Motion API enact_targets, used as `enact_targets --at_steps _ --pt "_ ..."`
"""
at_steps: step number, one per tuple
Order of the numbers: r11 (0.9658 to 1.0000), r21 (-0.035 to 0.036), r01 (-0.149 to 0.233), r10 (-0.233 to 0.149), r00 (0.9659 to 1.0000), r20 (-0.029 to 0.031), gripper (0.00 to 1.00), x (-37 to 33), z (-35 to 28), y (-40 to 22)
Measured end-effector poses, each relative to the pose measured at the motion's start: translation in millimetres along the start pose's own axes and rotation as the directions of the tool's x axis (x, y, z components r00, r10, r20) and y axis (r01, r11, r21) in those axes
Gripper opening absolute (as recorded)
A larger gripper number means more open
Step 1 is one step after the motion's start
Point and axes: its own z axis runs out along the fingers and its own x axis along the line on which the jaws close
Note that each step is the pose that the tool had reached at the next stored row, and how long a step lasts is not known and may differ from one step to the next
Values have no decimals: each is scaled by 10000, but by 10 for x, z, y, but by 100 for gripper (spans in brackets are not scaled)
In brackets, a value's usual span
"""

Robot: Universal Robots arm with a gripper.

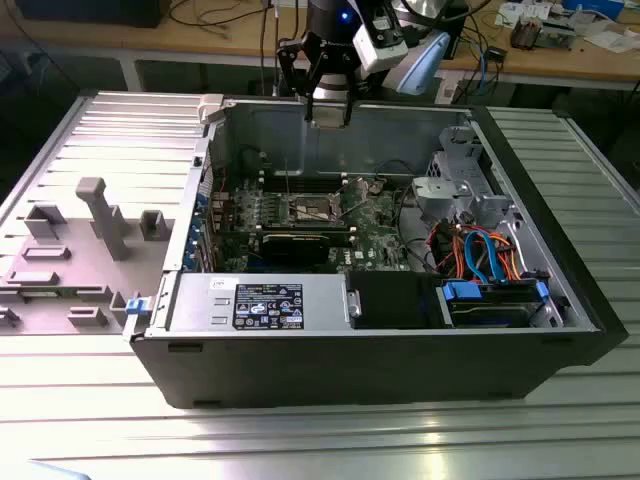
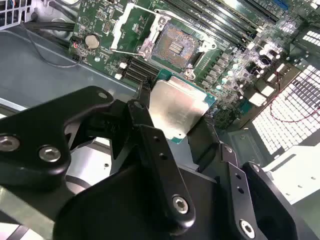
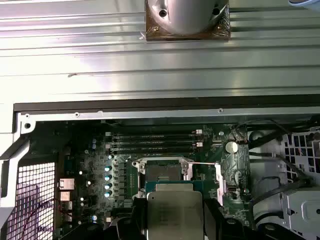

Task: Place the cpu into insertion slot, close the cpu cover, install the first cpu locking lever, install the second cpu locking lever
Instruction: 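Place the cpu into insertion slot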

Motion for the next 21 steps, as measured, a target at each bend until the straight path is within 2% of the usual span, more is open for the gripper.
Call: enact_targets --at_steps 13,18,21 --pt "10000 -1 -1 1 10000 0 55 0 0 -1" --pt "10000 2 -1 1 10000 0 55 -1 -4 -69" --pt "10000 11 -98 98 10000 8 55 -2 -3 -74"
